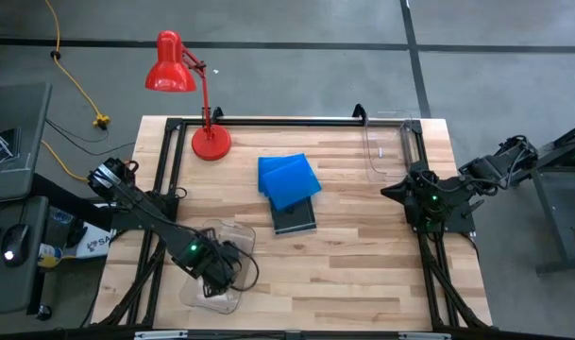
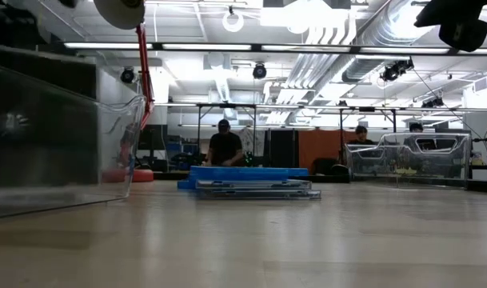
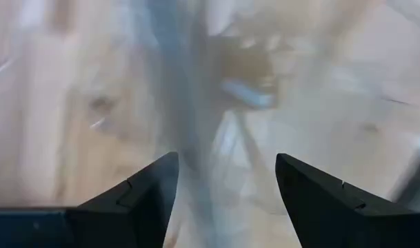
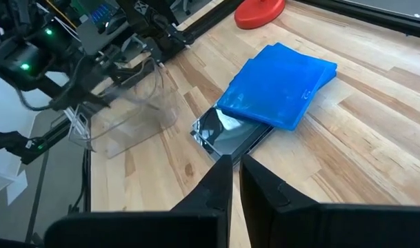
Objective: Pick & place jewel cases by type
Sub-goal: Put the black cd case into the bottom transparent bin, then put the blue cd case into the top transparent bin
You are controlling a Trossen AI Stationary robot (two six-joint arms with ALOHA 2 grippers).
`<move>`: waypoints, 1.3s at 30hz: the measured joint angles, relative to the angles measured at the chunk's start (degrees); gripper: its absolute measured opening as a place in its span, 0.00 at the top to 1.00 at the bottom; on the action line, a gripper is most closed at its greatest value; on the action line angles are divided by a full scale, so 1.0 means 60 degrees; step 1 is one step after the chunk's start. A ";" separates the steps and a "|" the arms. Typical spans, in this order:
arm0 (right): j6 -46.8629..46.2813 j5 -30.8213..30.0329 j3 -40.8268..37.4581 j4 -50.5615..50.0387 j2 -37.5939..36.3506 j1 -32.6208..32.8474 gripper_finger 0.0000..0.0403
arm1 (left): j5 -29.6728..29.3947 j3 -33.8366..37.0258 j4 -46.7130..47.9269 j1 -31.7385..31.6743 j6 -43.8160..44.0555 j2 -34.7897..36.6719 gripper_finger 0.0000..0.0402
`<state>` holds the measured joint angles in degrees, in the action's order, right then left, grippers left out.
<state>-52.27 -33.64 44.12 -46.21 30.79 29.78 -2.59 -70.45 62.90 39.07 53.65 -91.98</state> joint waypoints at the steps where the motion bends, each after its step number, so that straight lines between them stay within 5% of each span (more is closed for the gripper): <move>1: -0.0015 0.0022 0.0000 -0.0017 0.0000 0.0000 0.97 | 0.0161 -0.0004 0.0004 -0.0003 -0.0091 0.0000 0.41; 39: -0.0066 -0.0045 0.0000 -0.0216 0.0000 0.0000 0.97 | -0.0542 -0.1105 0.1651 0.0055 -0.0150 0.0069 0.41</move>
<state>-52.66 -33.91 44.12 -47.51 30.79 29.78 -5.84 -77.08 72.81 39.40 52.75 -91.57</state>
